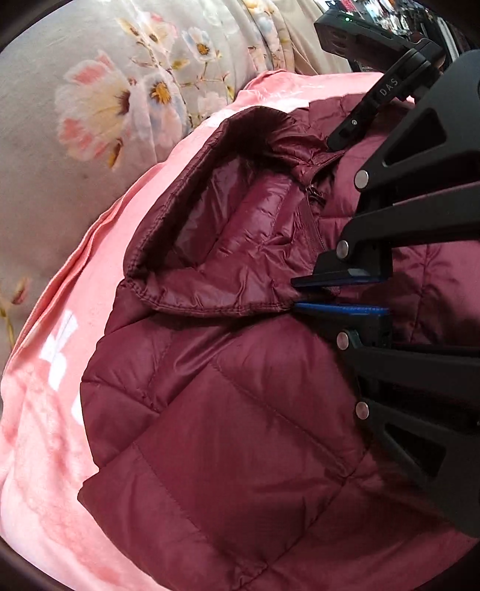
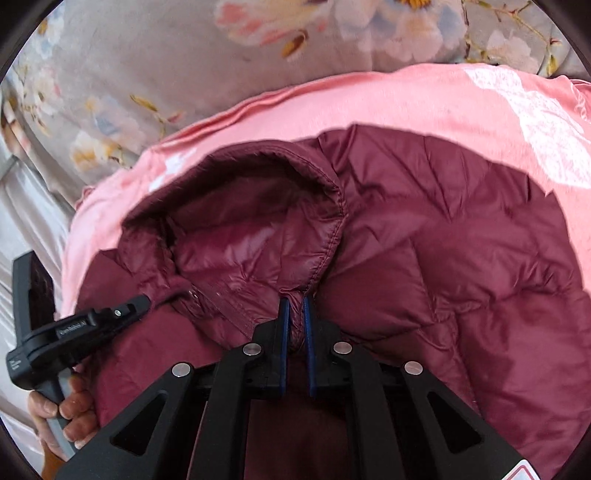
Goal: Fold large clothes
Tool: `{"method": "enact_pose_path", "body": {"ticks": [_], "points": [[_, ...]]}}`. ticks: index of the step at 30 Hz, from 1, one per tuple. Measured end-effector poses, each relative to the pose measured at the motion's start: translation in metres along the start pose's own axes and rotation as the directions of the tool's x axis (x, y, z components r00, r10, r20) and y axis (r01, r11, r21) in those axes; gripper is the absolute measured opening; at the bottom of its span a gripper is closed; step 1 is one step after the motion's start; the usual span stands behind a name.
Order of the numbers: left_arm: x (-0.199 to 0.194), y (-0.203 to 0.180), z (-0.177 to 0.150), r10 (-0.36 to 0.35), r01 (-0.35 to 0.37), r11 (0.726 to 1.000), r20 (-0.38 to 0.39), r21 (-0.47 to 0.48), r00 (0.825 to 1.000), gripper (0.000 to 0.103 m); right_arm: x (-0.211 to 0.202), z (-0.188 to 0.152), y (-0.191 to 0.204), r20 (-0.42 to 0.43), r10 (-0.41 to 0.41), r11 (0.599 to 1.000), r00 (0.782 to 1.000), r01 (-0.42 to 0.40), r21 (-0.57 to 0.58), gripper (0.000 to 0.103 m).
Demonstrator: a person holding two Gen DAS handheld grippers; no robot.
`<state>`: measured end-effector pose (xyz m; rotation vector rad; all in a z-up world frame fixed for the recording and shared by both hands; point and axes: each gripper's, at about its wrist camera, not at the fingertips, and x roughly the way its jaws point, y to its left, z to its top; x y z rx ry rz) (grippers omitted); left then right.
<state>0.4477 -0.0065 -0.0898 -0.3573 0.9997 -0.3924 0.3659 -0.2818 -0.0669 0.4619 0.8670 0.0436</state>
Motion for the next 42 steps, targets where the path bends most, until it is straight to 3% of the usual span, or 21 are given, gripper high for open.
{"method": "enact_pose_path", "body": {"ticks": [8,12,15,19,24,27,30,42], "points": [[0.004,-0.009,-0.011,0.088,-0.095,0.989,0.069,0.112,0.994,0.01,0.005,-0.003,0.011,0.022,-0.075,0.995,0.997,0.076,-0.061,0.007],[-0.008,-0.023,-0.014,0.162,-0.181,0.965,0.108,0.188,0.981,0.012,-0.026,-0.001,0.01,0.084,-0.079,0.995,0.993,0.083,-0.048,0.015],[-0.041,-0.03,-0.012,0.129,-0.159,0.967,0.154,0.2,0.98,0.012,-0.06,0.004,0.014,0.149,-0.045,0.998,0.988,0.052,-0.044,0.018],[-0.076,-0.042,0.016,0.066,-0.1,0.982,0.206,0.163,0.976,0.012,-0.056,0.017,0.033,0.124,-0.009,0.997,0.992,0.019,-0.074,0.013],[-0.045,-0.059,0.043,0.096,-0.116,0.987,0.167,0.114,0.981,0.012,-0.02,0.024,0.045,0.067,-0.081,0.991,0.994,0.087,-0.099,0.005],[-0.011,-0.047,0.036,0.139,-0.143,0.988,0.073,0.063,0.988,0.011,-0.005,0.017,0.038,0.035,-0.121,0.988,0.992,0.124,-0.095,0.003],[0.007,-0.035,0.015,0.172,-0.174,0.982,0.035,0.074,0.984,0.01,0.004,0.007,0.031,0.015,-0.144,0.983,0.989,0.145,-0.11,0.001],[0.013,-0.034,-0.007,0.197,-0.21,0.966,0.101,0.15,0.975,0.01,0.017,-0.005,0.044,0.055,-0.226,0.954,0.973,0.232,-0.191,0.0]]}}
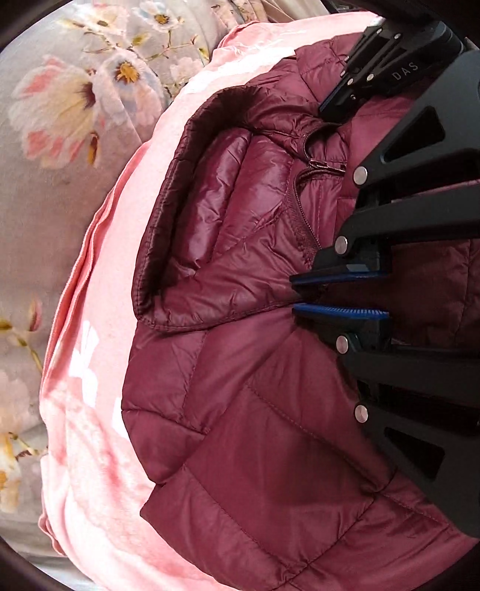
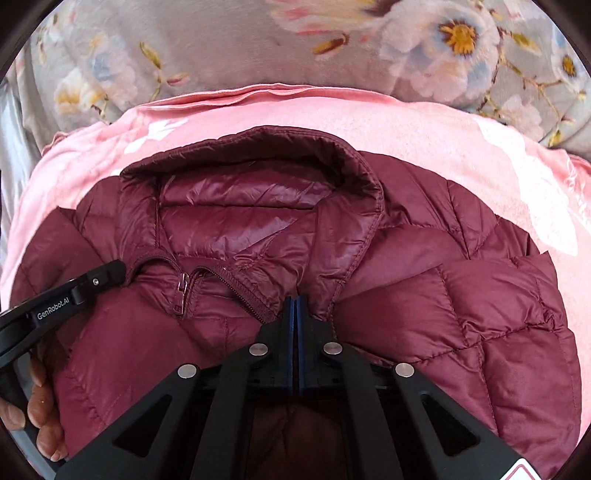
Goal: Fold large clothes
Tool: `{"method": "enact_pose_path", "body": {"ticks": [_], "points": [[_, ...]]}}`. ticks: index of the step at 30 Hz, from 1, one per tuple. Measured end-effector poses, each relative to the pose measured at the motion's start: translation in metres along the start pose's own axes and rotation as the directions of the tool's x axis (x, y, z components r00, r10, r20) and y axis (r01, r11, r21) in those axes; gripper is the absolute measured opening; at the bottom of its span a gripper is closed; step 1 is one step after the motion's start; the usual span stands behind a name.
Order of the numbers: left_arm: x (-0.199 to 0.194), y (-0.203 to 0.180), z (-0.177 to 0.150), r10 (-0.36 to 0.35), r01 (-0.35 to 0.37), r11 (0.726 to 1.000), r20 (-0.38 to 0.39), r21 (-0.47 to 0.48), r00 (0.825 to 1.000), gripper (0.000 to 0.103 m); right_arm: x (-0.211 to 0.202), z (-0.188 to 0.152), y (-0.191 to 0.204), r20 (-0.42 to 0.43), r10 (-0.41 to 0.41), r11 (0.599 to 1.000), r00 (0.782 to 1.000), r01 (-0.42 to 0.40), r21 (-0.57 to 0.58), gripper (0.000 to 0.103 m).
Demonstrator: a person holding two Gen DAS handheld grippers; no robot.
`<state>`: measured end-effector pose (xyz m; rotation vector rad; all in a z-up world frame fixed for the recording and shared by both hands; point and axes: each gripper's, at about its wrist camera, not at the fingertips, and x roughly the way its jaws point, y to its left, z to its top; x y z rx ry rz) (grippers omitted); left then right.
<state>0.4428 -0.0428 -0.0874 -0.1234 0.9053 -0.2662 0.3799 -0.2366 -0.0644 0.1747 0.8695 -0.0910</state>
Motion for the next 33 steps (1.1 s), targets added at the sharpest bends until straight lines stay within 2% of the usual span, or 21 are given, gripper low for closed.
{"method": "enact_pose_path", "body": {"ticks": [5,7,10,11,12,13,14,15,16,19,21,22,23,24,27,28,31,32,33], "points": [[0.002,-0.001,-0.001,0.008,-0.008,1.0,0.015,0.014,1.0,0.01,0.0,0.003,-0.005,-0.005,0.039,0.999,0.999,-0.039,0.019,0.0],[0.0,0.003,0.0,-0.012,0.012,1.0,0.008,-0.01,1.0,0.011,-0.008,0.009,-0.014,-0.007,0.097,0.994,0.995,-0.097,0.055,0.002],[-0.016,0.019,0.015,-0.101,0.102,0.989,0.014,-0.107,0.995,0.011,-0.029,0.027,-0.031,0.054,0.203,0.966,0.978,-0.209,0.152,0.013],[-0.025,0.024,0.026,-0.121,0.125,0.983,0.038,-0.135,0.992,0.015,-0.037,0.039,-0.04,0.088,0.249,0.944,0.965,-0.262,0.201,0.021],[-0.03,0.027,0.035,-0.132,0.139,0.979,0.055,-0.152,0.99,0.025,-0.039,0.048,-0.045,0.106,0.278,0.926,0.955,-0.296,0.234,0.026],[-0.035,0.031,0.049,-0.153,0.164,0.97,0.072,-0.182,0.986,0.032,-0.04,0.058,-0.051,0.127,0.312,0.9,0.941,-0.336,0.276,0.04],[-0.037,0.033,0.062,-0.18,0.193,0.958,0.081,-0.212,0.98,0.046,-0.037,0.069,-0.059,0.151,0.359,0.86,0.921,-0.389,0.331,0.049],[-0.035,0.035,0.075,-0.201,0.215,0.945,0.084,-0.246,0.976,0.052,-0.032,0.076,-0.063,0.162,0.389,0.829,0.907,-0.421,0.368,0.05],[-0.032,0.035,0.083,-0.21,0.224,0.938,0.081,-0.265,0.974,0.052,-0.023,0.085,-0.068,0.167,0.409,0.796,0.897,-0.44,0.415,0.05],[-0.008,0.032,0.107,-0.232,0.224,0.921,0.01,-0.318,0.973,0.054,-0.003,0.097,-0.074,0.16,0.402,0.746,0.902,-0.423,0.515,0.05],[0.007,0.034,0.111,-0.244,0.219,0.9,-0.021,-0.376,0.97,0.053,0.006,0.098,-0.08,0.176,0.402,0.706,0.898,-0.427,0.566,0.042],[0.017,0.036,0.112,-0.239,0.202,0.888,-0.039,-0.413,0.97,0.052,0.01,0.099,-0.08,0.18,0.397,0.7,0.9,-0.423,0.575,0.035],[0.024,0.036,0.113,-0.227,0.185,0.888,-0.052,-0.422,0.972,0.049,0.013,0.1,-0.08,0.171,0.389,0.713,0.905,-0.413,0.566,0.028],[0.03,0.036,0.113,-0.203,0.155,0.895,-0.073,-0.418,0.976,0.038,0.018,0.101,-0.077,0.149,0.375,0.738,0.915,-0.392,0.549,0.024],[0.047,0.03,0.106,-0.119,0.063,0.939,-0.148,-0.338,0.982,0.021,0.034,0.095,-0.06,0.031,0.332,0.843,0.943,-0.312,0.438,0.013],[0.05,0.028,0.103,-0.104,0.049,0.948,-0.161,-0.313,0.981,0.021,0.037,0.09,-0.055,-0.003,0.306,0.876,0.952,-0.28,0.393,0.011],[0.054,0.027,0.09,-0.08,0.034,0.967,-0.174,-0.254,0.981,0.02,0.047,0.078,-0.047,-0.068,0.23,0.935,0.971,-0.201,0.293,0.007],[0.055,0.027,0.087,-0.078,0.035,0.97,-0.172,-0.24,0.982,0.02,0.049,0.075,-0.047,-0.079,0.212,0.944,0.974,-0.183,0.276,0.001],[0.054,0.027,0.085,-0.077,0.036,0.972,-0.171,-0.23,0.982,0.02,0.052,0.072,-0.047,-0.085,0.195,0.952,0.977,-0.168,0.258,0.0]]}}
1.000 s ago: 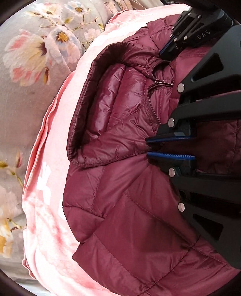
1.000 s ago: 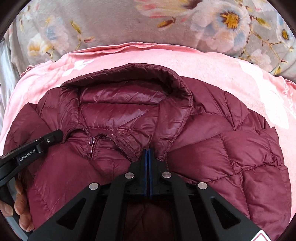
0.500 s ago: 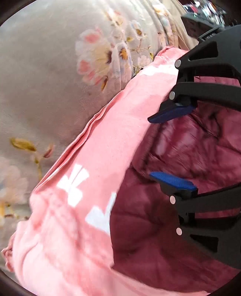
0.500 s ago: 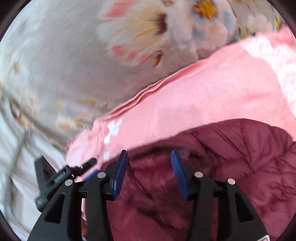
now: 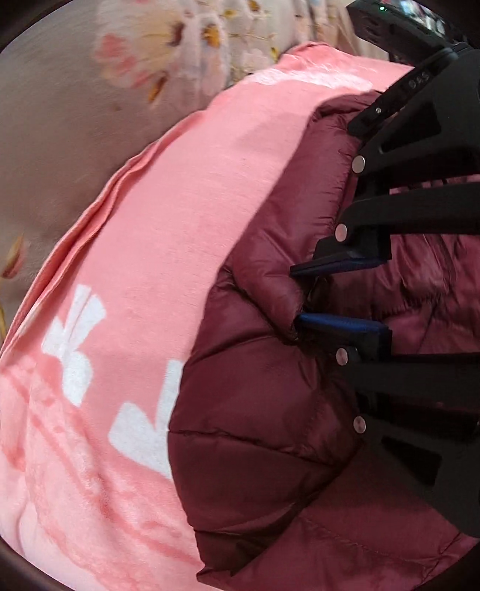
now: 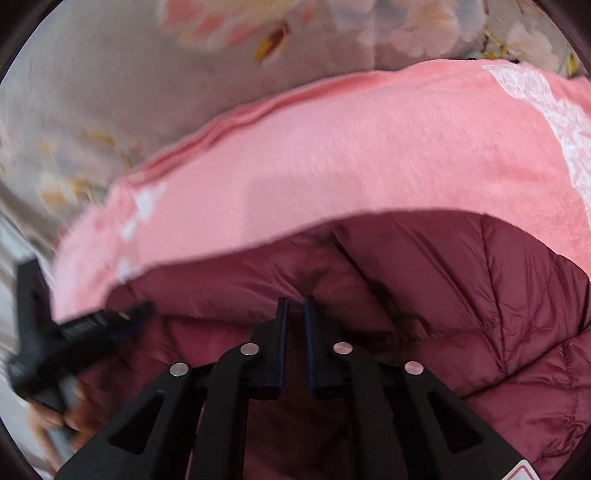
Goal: Fold large clothes
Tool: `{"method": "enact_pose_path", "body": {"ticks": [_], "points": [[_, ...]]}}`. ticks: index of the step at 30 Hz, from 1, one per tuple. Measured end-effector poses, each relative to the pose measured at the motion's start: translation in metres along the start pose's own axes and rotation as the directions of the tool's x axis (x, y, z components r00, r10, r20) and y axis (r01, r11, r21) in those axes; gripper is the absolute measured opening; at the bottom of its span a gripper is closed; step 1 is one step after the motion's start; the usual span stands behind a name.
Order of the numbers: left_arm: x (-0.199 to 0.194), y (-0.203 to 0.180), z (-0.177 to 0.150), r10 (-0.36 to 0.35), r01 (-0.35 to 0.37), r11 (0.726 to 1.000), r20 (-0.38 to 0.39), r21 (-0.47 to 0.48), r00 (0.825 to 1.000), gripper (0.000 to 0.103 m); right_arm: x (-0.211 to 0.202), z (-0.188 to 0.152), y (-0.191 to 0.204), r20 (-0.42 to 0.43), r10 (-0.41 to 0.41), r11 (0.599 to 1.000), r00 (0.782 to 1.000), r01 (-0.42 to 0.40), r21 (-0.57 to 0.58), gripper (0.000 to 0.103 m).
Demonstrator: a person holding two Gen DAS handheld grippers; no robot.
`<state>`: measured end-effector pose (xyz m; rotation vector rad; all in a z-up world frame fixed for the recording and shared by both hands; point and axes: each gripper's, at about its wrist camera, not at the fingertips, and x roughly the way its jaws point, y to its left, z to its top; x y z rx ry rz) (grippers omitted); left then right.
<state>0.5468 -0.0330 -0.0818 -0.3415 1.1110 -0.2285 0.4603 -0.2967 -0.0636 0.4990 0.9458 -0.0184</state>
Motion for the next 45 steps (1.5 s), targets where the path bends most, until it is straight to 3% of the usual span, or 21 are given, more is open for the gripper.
{"method": "enact_pose_path", "body": {"ticks": [7,13,17,30,45], "points": [[0.005,-0.006,-0.015,0.031,-0.037,0.993,0.054,0.111,0.998,0.02,0.003,-0.009,0.005,0.046,-0.079,0.992,0.996,0.083,-0.095,0.0],[0.006,-0.018,-0.032,0.085,-0.123,0.966,0.17,0.225,0.982,0.02,0.011,-0.016,0.033,0.126,-0.233,0.94,0.964,0.256,-0.225,0.0],[0.007,-0.019,-0.035,0.095,-0.147,0.958,0.208,0.247,0.973,0.02,0.012,-0.017,0.036,0.143,-0.272,0.92,0.952,0.301,-0.253,0.0],[0.01,-0.027,-0.039,0.148,-0.216,0.935,0.243,0.282,0.959,0.02,0.014,-0.017,0.037,0.147,-0.275,0.918,0.95,0.305,-0.255,0.0],[0.01,-0.027,-0.04,0.147,-0.215,0.935,0.244,0.283,0.959,0.02,0.011,-0.014,0.03,0.134,-0.231,0.939,0.964,0.257,-0.228,0.0]]}}
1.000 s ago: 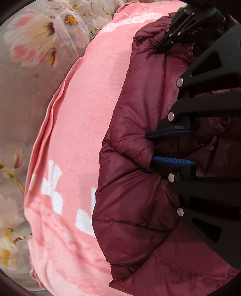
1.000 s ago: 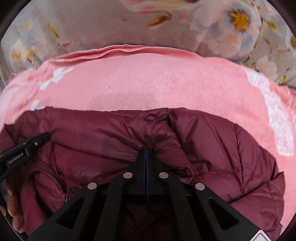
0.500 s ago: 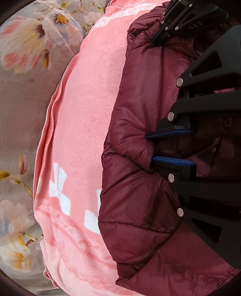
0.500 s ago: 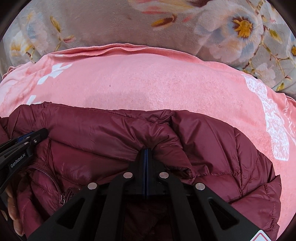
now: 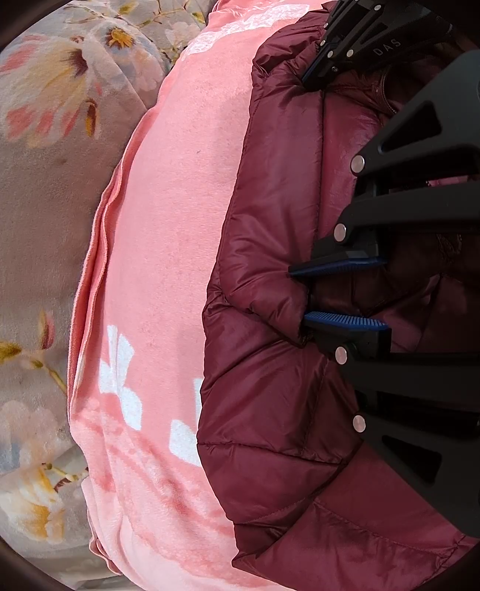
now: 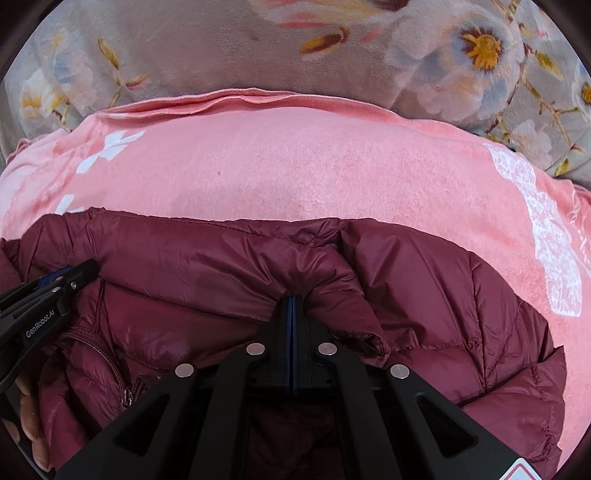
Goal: Fold large clothes
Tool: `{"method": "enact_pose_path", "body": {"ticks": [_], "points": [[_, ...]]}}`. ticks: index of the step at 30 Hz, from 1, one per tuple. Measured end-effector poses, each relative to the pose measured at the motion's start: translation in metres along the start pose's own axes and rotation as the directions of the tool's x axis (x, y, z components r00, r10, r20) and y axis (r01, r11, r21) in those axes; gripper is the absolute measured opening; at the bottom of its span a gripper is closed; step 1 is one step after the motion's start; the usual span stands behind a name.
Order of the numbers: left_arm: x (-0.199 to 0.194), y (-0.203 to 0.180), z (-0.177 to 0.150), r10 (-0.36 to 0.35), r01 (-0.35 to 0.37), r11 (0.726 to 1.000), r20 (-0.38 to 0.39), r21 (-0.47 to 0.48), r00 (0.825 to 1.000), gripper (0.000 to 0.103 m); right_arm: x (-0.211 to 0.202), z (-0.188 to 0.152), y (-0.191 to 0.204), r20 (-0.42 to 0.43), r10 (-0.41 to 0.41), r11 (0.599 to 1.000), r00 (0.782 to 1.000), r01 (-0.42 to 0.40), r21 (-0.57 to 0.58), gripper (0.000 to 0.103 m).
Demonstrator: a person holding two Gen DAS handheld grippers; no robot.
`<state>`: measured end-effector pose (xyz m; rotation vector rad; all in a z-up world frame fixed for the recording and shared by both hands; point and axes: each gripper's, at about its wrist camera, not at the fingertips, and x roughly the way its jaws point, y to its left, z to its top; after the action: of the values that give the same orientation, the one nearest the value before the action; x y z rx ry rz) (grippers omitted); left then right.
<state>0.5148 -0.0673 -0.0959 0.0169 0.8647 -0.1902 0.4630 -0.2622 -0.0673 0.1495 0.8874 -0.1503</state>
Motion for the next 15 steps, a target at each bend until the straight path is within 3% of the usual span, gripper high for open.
{"method": "enact_pose_path", "body": {"ticks": [4,6,7,8,9,11,15], "points": [[-0.003,0.005,0.0,-0.023,0.023,1.0,0.004,-0.02,1.0,0.021,-0.009,-0.001,-0.013,0.012,0.084,0.995,0.996,-0.084,0.062,0.002],[-0.015,0.011,-0.001,-0.02,0.02,0.999,-0.003,-0.037,1.0,0.026,-0.038,-0.007,-0.029,0.018,0.144,0.979,0.989,-0.146,0.14,0.012],[-0.024,0.015,-0.002,-0.027,0.026,0.998,-0.006,-0.049,1.0,0.028,-0.061,-0.014,-0.041,0.049,0.196,0.961,0.979,-0.202,0.187,0.021],[-0.038,0.022,-0.005,-0.044,0.044,0.996,-0.003,-0.075,0.999,0.046,-0.08,-0.021,-0.05,0.069,0.233,0.946,0.97,-0.242,0.215,0.036],[-0.055,0.031,-0.009,-0.074,0.074,0.991,0.011,-0.108,0.997,0.065,-0.104,-0.032,-0.061,0.089,0.267,0.931,0.96,-0.281,0.234,0.041],[-0.1,0.056,-0.024,-0.139,0.145,0.979,0.052,-0.144,0.989,0.07,-0.147,-0.057,-0.079,0.107,0.276,0.929,0.955,-0.294,0.227,0.046],[-0.174,0.092,-0.063,-0.146,0.149,0.979,0.033,-0.137,0.989,0.075,-0.217,-0.129,-0.113,0.081,0.228,0.948,0.97,-0.24,0.207,0.051]]}}
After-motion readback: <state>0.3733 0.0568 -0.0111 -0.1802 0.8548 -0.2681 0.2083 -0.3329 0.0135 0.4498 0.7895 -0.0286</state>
